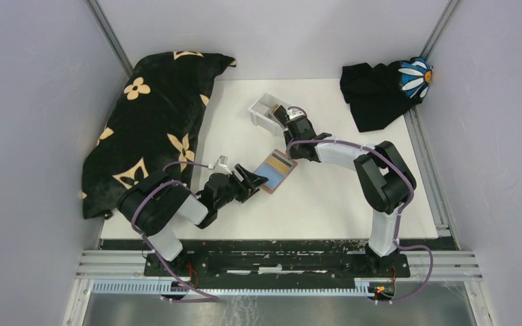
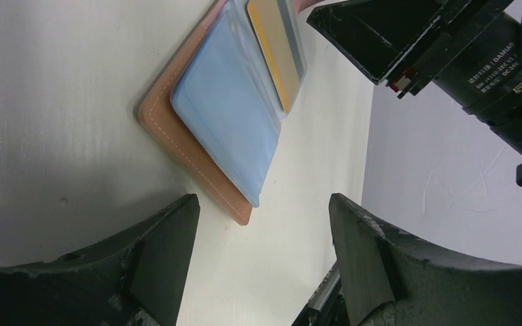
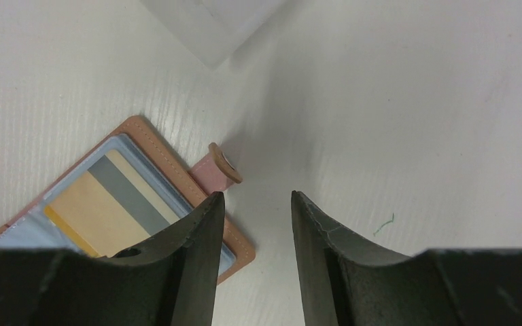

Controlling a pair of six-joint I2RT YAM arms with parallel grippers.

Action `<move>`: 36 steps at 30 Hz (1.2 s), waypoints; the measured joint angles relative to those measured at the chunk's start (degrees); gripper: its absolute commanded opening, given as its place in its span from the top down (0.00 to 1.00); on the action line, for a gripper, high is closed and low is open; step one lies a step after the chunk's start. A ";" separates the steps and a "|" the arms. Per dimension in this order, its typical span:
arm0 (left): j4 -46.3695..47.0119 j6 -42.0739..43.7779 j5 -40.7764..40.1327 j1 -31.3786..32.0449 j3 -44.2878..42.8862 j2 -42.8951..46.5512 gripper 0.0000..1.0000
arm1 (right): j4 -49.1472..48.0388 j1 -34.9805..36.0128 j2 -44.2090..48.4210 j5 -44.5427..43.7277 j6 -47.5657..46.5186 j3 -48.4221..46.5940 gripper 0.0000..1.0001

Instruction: Put the credit cards into the card holder

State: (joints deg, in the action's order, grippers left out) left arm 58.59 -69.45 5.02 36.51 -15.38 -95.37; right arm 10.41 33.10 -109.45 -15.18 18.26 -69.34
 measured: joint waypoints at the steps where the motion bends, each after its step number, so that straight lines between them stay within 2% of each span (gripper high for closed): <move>1: 0.63 -0.20 -0.02 0.02 -0.09 -0.52 0.20 | -0.46 -0.35 -0.33 0.68 0.02 0.02 0.52; 9: 3.32 -0.70 -0.26 0.26 -0.13 -2.25 0.20 | -5.40 -2.29 -2.75 6.64 0.13 0.02 0.53; 11: 3.34 -0.72 -0.33 0.26 -0.13 -2.25 0.20 | -6.69 -2.62 -3.43 7.82 0.09 0.02 0.56; 13: 3.48 -0.72 -0.42 0.33 -0.11 -2.32 0.20 | -7.76 -2.93 -3.89 8.94 0.15 -0.20 0.67; 17: 4.33 -0.74 -0.48 0.37 -0.09 -2.86 0.20 | -9.81 -3.74 -4.92 11.43 0.90 -0.68 0.98; 21: 5.68 -0.85 -0.52 0.37 0.28 -3.39 0.16 | -9.97 -4.11 -5.05 12.63 2.16 -0.70 0.99; 28: 7.45 -0.98 -1.51 0.61 1.25 -3.39 0.15 | -9.03 -4.26 -5.05 13.29 6.47 -0.94 0.99; 36: 9.75 -0.94 -2.43 0.87 1.38 -4.83 0.15 | -7.15 -5.88 -3.76 16.48 16.00 -1.07 0.99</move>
State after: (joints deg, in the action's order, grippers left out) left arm 68.34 -70.39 2.59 37.39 -14.00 -100.20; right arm 3.27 27.22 -113.21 1.30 34.26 -70.41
